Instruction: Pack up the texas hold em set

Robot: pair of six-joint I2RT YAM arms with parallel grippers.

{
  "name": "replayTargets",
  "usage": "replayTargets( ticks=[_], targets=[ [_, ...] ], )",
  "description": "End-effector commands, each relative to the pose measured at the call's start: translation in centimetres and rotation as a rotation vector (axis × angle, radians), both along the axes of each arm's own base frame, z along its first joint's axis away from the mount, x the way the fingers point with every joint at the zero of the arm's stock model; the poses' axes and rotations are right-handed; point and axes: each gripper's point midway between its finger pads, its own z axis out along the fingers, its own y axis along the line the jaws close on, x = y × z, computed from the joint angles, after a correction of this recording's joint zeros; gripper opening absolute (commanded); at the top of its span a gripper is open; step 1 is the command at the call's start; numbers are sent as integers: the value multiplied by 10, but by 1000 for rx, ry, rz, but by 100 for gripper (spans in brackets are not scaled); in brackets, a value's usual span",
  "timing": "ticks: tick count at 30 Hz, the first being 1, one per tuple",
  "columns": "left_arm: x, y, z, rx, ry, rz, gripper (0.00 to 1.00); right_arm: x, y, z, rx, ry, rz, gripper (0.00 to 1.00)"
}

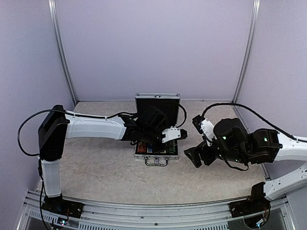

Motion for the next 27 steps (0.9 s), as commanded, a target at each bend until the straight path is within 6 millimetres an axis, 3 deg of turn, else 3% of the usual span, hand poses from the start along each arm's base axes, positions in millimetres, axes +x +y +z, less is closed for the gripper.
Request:
replayTargets(
  ticks=[1, 12, 27],
  targets=[
    [0, -3, 8, 6, -64, -80, 0, 4, -6, -6, -11, 11, -41, 100],
    [-13, -8, -11, 48, -28, -142, 0, 7, 1, -9, -39, 12, -28, 100],
    [-15, -11, -27, 74, -5, -137, 0, 6, 4, -12, -45, 18, -15, 100]
  ],
)
